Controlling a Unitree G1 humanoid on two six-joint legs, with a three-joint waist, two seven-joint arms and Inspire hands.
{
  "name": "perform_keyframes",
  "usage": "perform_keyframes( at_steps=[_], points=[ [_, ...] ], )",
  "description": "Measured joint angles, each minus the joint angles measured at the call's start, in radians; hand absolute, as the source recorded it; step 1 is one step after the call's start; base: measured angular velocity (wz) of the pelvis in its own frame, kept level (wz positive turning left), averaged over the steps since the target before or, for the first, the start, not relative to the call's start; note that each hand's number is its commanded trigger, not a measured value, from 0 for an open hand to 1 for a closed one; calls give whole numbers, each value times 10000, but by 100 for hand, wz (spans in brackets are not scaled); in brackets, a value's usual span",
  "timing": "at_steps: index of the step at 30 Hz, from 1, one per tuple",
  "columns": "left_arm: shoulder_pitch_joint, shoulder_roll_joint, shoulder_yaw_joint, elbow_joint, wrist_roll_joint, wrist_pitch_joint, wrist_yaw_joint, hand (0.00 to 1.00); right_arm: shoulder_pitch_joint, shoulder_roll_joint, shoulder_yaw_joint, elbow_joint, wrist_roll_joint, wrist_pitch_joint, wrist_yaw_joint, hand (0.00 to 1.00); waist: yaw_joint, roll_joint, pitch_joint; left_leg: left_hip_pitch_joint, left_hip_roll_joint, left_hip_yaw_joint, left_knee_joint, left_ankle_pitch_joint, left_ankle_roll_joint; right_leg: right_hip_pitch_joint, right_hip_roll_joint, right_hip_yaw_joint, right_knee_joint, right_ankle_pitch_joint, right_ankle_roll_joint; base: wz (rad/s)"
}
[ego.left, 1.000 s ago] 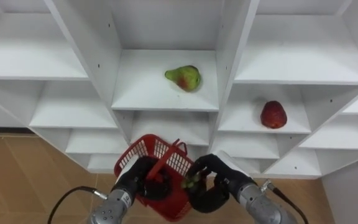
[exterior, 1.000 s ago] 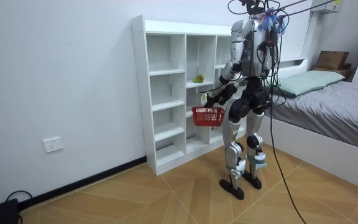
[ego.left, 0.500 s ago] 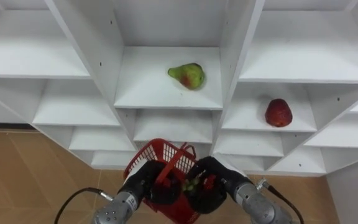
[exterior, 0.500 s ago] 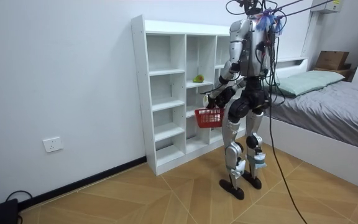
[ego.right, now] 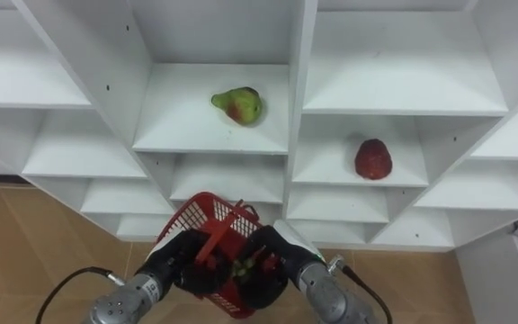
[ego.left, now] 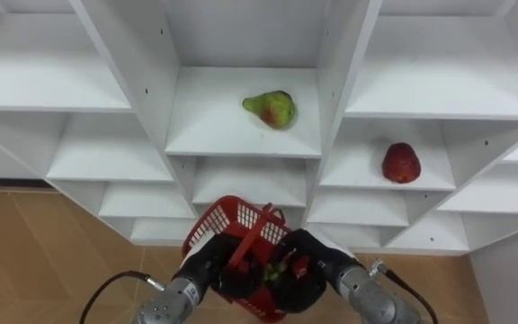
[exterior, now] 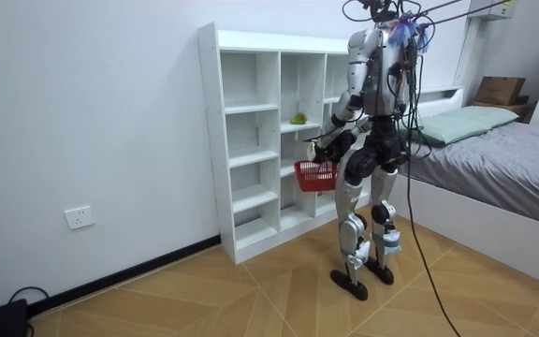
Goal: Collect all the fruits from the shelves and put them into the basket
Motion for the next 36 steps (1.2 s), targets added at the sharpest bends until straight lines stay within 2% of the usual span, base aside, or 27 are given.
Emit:
perform_keyframes(
  at_steps=[7, 8, 28, 36],
  points=[
    [1, 11, -11, 1, 0, 0, -10, 100, 0, 0, 0, 0, 0, 0, 62, 100, 3, -28, -12, 2, -6, 3, 1, 17, 1, 3, -14, 1, 1, 0, 0, 0],
    [1, 11, -12, 0, 0, 0, -10, 100, 0, 0, 0, 0, 0, 0, 62, 0, 3, -28, -12, 2, -6, 4, 1, 17, 1, 3, -14, 1, 1, 0, 0, 0],
    [15, 3, -192, 188, 3, 11, -33, 100, 11, -12, 76, 14, -8, 0, 101, 0, -16, -36, -16, 64, -9, -8, 17, 20, 5, 100, 0, 5, 9, -1, 1, 0],
    [53, 12, -188, 532, 20, 12, -86, 100, 23, 3, 86, 10, 122, 0, 114, 0, 9, -131, -77, 76, -3, -7, 6, 21, 4, 101, 9, 29, 6, -2, 2, 0]
  ],
)
